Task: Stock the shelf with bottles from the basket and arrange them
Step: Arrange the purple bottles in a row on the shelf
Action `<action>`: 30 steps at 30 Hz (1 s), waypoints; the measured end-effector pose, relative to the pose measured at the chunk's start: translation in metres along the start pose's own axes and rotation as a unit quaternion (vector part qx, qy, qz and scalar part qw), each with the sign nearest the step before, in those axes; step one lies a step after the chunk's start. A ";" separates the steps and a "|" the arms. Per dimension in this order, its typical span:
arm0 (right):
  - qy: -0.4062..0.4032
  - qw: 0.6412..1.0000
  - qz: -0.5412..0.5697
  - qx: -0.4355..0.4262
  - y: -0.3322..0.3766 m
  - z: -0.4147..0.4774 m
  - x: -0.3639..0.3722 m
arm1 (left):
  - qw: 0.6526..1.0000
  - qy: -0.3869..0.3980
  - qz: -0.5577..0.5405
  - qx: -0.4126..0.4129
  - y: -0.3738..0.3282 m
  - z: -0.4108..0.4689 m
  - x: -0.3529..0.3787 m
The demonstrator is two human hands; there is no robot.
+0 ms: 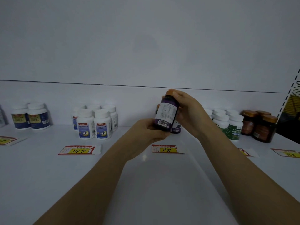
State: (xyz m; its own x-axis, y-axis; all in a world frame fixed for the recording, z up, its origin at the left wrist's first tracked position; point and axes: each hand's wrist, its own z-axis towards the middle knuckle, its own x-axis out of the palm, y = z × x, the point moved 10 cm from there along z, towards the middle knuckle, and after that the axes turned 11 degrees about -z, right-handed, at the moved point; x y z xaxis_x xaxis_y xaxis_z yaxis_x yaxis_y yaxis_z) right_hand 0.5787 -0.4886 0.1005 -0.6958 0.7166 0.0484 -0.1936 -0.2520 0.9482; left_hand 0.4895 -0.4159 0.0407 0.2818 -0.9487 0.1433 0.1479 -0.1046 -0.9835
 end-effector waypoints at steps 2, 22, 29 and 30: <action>0.031 1.000 0.002 -0.003 0.001 -0.001 0.009 | 1.000 0.004 0.001 -0.005 0.002 0.000 0.001; 0.029 0.997 -0.074 0.023 -0.009 0.004 0.009 | 0.994 -0.057 0.087 0.015 0.003 0.002 -0.009; 0.025 0.999 -0.021 0.025 -0.008 0.005 0.003 | 0.999 -0.046 0.018 -0.008 0.006 0.003 -0.010; 0.026 0.999 -0.022 0.025 -0.008 0.005 0.004 | 0.999 -0.046 0.016 -0.010 0.007 0.003 -0.010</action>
State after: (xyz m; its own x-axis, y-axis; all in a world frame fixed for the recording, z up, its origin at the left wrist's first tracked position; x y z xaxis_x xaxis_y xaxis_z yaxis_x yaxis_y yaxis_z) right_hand 0.5809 -0.4806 0.0946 -0.7229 0.6909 -0.0100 -0.1911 -0.1861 0.9638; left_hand 0.4901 -0.4064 0.0331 0.3719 -0.9206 0.1195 0.1187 -0.0805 -0.9897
